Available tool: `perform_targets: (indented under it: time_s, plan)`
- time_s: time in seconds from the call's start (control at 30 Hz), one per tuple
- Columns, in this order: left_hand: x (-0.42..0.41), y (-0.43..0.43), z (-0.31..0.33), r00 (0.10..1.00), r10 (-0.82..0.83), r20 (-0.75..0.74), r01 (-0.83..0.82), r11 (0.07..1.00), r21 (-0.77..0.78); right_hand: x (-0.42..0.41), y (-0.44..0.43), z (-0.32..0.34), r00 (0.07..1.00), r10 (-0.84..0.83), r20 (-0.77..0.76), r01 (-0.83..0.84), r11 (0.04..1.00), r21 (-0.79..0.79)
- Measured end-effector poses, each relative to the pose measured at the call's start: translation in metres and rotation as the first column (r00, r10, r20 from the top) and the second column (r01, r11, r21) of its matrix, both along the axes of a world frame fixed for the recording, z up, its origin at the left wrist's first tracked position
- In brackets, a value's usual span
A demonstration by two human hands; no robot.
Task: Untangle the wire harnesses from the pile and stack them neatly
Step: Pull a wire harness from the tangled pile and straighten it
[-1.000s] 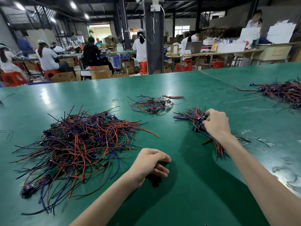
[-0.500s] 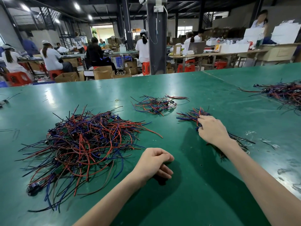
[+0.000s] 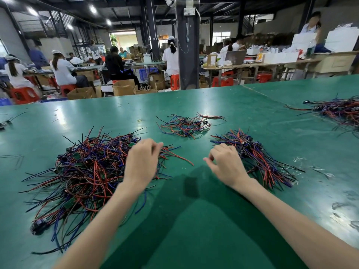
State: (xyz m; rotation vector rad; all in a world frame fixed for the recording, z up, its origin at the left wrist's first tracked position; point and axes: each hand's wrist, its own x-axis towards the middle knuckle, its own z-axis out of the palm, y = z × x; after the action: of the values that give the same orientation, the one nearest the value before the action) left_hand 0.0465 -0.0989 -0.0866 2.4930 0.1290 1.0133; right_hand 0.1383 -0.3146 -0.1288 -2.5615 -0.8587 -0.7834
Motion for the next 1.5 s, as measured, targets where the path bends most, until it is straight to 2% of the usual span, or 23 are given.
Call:
perform_targets:
  time_s: [0.1, 0.17, 0.3, 0.37, 0.5, 0.6, 0.77, 0.9, 1.13, 1.3, 1.43, 1.5]
  plan:
    - [0.023, 0.035, 0.020, 0.990, 0.132, -0.057, -0.130, 0.991, 0.023, -0.008, 0.009, -0.001, 0.998, 0.061, -0.002, -0.061, 0.998, 0.034]
    - [0.044, 0.060, 0.023, 0.957, 0.211, -0.199, -0.198, 0.977, 0.080, -0.010, 0.011, -0.003, 0.996, 0.085, -0.013, -0.085, 0.996, 0.037]
    - [0.068, 0.097, 0.004, 0.777, 0.278, -0.565, -0.144, 0.952, 0.271, -0.010, 0.010, -0.007, 0.987, 0.147, -0.068, -0.144, 0.989, 0.042]
    - [0.071, 0.105, -0.007, 0.717, 0.305, -0.627, -0.107, 0.937, 0.334, -0.009, 0.011, -0.006, 0.981, 0.177, -0.076, -0.171, 0.982, 0.081]
    - [0.078, 0.108, -0.012, 0.743, 0.355, -0.568, -0.112, 0.902, 0.418, -0.006, 0.013, -0.003, 0.977, 0.204, -0.059, -0.196, 0.973, 0.119]
    - [0.080, 0.104, -0.013, 0.749, 0.348, -0.563, -0.130, 0.911, 0.391, -0.005, 0.013, -0.005, 0.975, 0.212, -0.062, -0.204, 0.972, 0.117]
    - [0.084, 0.105, -0.008, 0.708, 0.350, -0.613, -0.167, 0.927, 0.335, -0.004, 0.011, -0.005, 0.978, 0.198, -0.060, -0.190, 0.975, 0.120]
    - [0.080, 0.103, -0.011, 0.773, 0.322, -0.546, -0.183, 0.938, 0.294, -0.005, 0.011, -0.003, 0.973, 0.213, -0.086, -0.200, 0.970, 0.141]
    - [0.077, 0.097, -0.012, 0.761, 0.337, -0.554, -0.096, 0.903, 0.419, -0.006, 0.010, -0.007, 0.968, 0.222, -0.120, -0.200, 0.964, 0.174]
    - [0.075, 0.101, -0.011, 0.697, 0.417, -0.583, -0.078, 0.853, 0.516, -0.008, 0.010, -0.005, 0.958, 0.246, -0.146, -0.217, 0.958, 0.187]
    - [0.078, 0.096, -0.007, 0.770, 0.428, -0.474, -0.177, 0.856, 0.486, -0.007, 0.008, -0.001, 0.959, 0.246, -0.143, -0.214, 0.955, 0.206]
    - [0.077, 0.093, -0.004, 0.834, 0.389, -0.391, -0.269, 0.906, 0.328, -0.007, 0.008, -0.002, 0.959, 0.244, -0.143, -0.212, 0.956, 0.205]
